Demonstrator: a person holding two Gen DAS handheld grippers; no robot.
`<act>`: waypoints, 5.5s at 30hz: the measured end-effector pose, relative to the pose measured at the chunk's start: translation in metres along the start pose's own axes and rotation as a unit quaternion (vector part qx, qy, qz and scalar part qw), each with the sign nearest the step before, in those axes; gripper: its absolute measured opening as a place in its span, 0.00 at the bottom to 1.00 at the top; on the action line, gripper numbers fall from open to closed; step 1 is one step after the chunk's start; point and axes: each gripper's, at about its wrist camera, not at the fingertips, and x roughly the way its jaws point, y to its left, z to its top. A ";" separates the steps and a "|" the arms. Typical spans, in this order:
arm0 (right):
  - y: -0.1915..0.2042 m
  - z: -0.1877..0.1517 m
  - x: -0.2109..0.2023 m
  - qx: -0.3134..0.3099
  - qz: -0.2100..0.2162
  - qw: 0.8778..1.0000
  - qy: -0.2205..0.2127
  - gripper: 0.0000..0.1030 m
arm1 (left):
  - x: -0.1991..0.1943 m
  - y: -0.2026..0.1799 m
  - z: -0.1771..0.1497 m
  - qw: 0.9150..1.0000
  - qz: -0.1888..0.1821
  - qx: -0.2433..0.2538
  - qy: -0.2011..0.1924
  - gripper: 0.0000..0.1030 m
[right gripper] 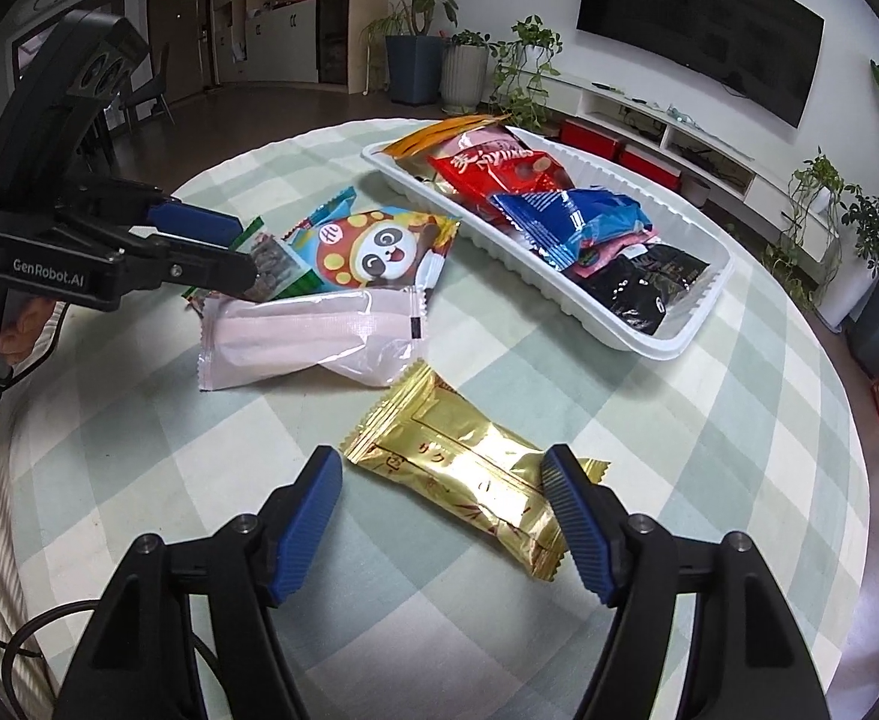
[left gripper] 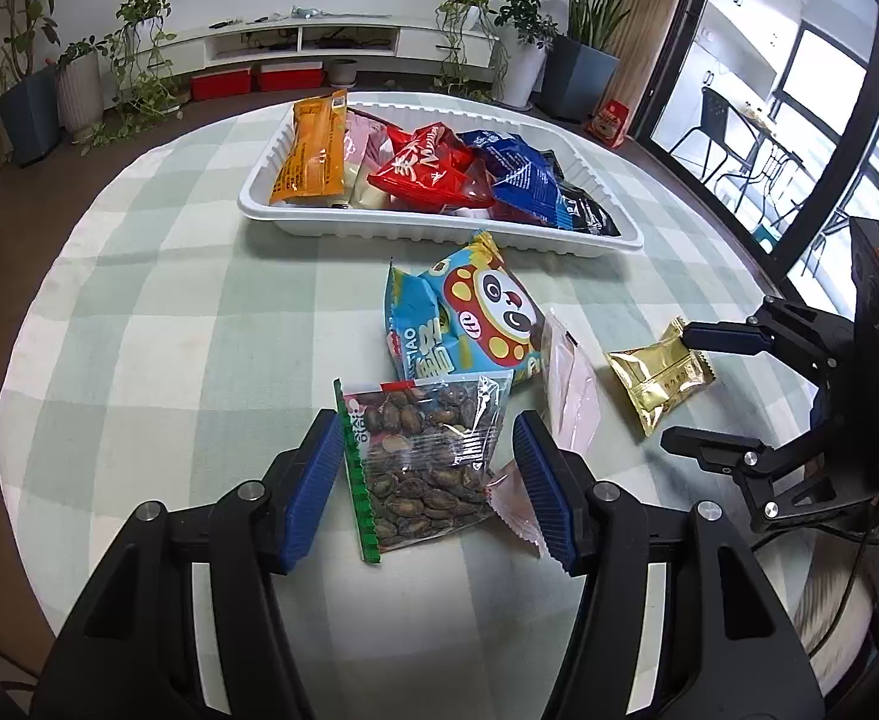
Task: Organize snacks
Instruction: 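Move left tool to the pink bag while right tool approaches gold wrapper, then grasp the pink bag with left tool while right tool grasps gold wrapper, then place the pink bag and gold wrapper into the tray and release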
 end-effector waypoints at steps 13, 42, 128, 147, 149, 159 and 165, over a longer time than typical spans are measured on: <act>-0.002 0.001 0.001 -0.002 -0.003 1.000 0.001 0.70 | -0.006 -0.050 -0.001 0.993 -0.032 0.116 -0.007 0.55; 0.001 0.001 0.008 -0.027 -0.005 1.000 0.012 0.73 | 0.044 -0.029 -0.002 0.990 -0.025 0.131 0.046 0.55; -0.141 0.024 0.008 0.460 0.347 0.806 -0.139 0.37 | -0.022 0.016 0.069 0.988 -0.146 -0.029 -0.042 0.14; -0.192 0.066 0.068 0.475 0.295 0.820 -0.125 0.39 | 0.030 0.003 0.142 0.988 -0.146 -0.035 -0.039 0.15; -0.193 0.070 0.071 0.471 0.270 0.832 -0.116 0.39 | 0.034 0.001 0.144 0.989 -0.134 -0.037 -0.040 0.15; -0.187 0.077 0.054 0.422 0.179 0.881 -0.117 0.73 | 0.042 -0.006 0.149 0.994 -0.096 -0.022 -0.053 0.23; -0.173 0.083 0.031 0.388 0.149 0.900 -0.134 0.73 | 0.013 -0.002 0.140 0.993 -0.086 -0.026 -0.077 0.44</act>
